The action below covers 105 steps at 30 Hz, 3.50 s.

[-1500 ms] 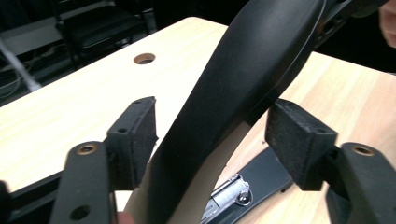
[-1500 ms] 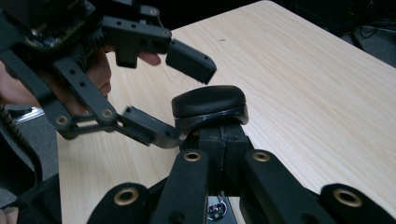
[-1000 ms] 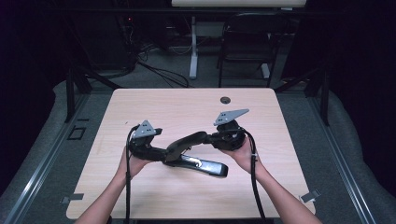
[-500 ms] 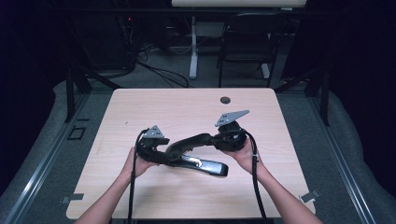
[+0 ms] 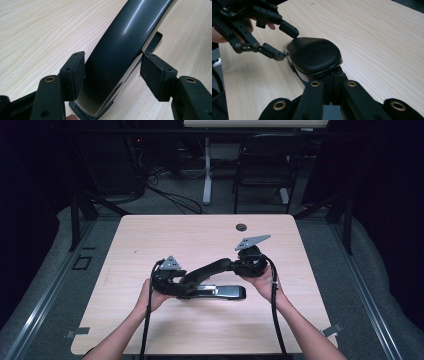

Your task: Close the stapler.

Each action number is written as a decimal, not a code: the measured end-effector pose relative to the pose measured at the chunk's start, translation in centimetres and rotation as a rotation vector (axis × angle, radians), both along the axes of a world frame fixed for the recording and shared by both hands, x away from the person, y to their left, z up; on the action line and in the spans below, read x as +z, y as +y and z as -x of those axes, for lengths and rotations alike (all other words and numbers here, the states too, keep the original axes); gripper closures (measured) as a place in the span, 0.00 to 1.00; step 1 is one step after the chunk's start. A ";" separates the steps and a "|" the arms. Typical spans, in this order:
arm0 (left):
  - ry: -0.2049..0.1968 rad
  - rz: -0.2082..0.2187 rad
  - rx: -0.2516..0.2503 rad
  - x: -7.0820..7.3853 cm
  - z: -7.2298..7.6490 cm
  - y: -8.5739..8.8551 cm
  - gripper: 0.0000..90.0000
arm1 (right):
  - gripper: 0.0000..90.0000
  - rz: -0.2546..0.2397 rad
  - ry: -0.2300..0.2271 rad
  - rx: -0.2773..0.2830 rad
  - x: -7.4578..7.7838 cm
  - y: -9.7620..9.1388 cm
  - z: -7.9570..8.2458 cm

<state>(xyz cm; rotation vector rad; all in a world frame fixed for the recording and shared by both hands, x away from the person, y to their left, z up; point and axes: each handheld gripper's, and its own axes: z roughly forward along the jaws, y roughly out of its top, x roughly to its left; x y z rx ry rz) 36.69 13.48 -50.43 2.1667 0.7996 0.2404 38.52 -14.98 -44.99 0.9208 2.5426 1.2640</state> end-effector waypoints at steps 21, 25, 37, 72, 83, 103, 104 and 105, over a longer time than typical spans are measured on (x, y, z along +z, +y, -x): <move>-0.010 0.029 0.065 0.0 0.4 -1.3 0.45 | 1.00 0.067 0.026 -0.104 -1.1 -1.0 -1.2; -0.001 0.029 0.064 -0.1 0.3 -1.2 0.43 | 1.00 0.077 0.041 -0.113 -1.6 -1.3 -1.2; -0.025 0.048 0.138 0.7 0.0 1.5 0.36 | 1.00 0.127 0.077 -0.131 -2.9 -2.0 -1.4; -0.003 0.065 0.279 0.4 -1.7 4.6 0.15 | 0.99 0.188 0.216 -0.160 -6.1 -3.2 -2.5; -0.017 0.071 0.285 0.5 -1.7 4.8 0.13 | 0.98 0.192 0.245 -0.158 -6.5 -3.3 -2.8; -0.016 0.060 0.284 0.4 -1.8 4.6 0.13 | 0.98 0.150 0.039 -0.118 -1.0 -2.8 -0.4; -0.016 0.059 0.284 0.4 -1.8 4.6 0.13 | 0.98 0.171 0.044 -0.119 -1.3 -2.6 -0.4; -0.018 0.057 0.288 0.4 -1.8 4.6 0.14 | 0.98 0.194 0.041 -0.126 -1.6 -2.5 -0.5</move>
